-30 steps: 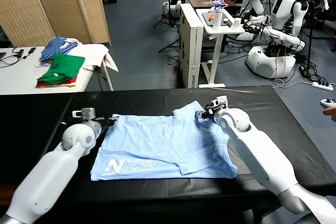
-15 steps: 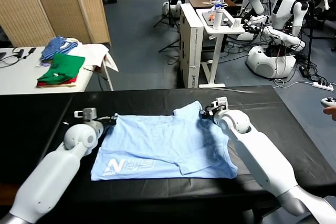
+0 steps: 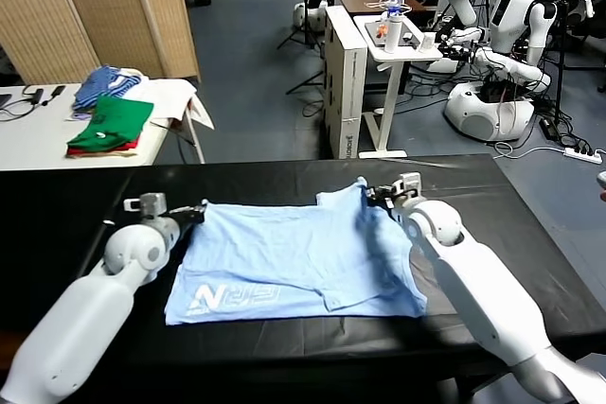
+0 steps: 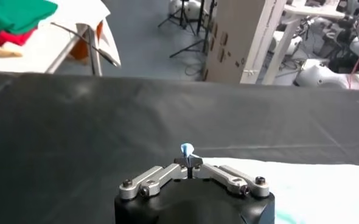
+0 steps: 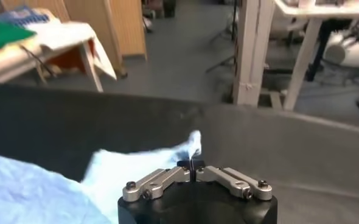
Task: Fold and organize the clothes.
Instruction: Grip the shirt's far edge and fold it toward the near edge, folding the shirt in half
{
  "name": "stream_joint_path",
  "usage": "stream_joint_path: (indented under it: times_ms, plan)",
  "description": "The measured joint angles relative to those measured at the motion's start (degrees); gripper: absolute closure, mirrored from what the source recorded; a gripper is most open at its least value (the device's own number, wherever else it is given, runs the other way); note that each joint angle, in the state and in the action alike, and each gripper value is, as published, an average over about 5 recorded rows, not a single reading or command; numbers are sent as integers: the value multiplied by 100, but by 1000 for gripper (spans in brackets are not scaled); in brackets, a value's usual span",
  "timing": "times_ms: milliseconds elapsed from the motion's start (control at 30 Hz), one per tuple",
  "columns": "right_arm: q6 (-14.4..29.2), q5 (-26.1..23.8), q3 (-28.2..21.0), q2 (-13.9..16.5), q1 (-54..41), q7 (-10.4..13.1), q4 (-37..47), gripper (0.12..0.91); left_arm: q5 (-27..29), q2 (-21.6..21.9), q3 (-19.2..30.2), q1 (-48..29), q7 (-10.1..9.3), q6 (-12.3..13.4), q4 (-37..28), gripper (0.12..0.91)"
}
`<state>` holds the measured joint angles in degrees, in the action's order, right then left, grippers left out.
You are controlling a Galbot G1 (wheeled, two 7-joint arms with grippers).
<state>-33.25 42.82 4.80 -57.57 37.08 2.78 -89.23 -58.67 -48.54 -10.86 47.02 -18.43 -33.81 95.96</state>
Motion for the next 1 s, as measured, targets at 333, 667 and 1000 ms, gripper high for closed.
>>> stream_joint_path:
  times_ms: [333, 667, 1000]
  plan:
    - [-329, 207, 458, 526, 886, 84, -1085, 884, 66, 461, -631, 1121, 0, 58, 1102, 883]
    - [-715, 363, 768, 1029, 1702, 204, -2062, 884, 285, 559, -1159, 2200, -15, 84, 1852, 883]
    - [-894, 241, 680, 1197, 2212, 220, -2328, 884, 733, 520, -1230, 2656, -68, 31, 2062, 883]
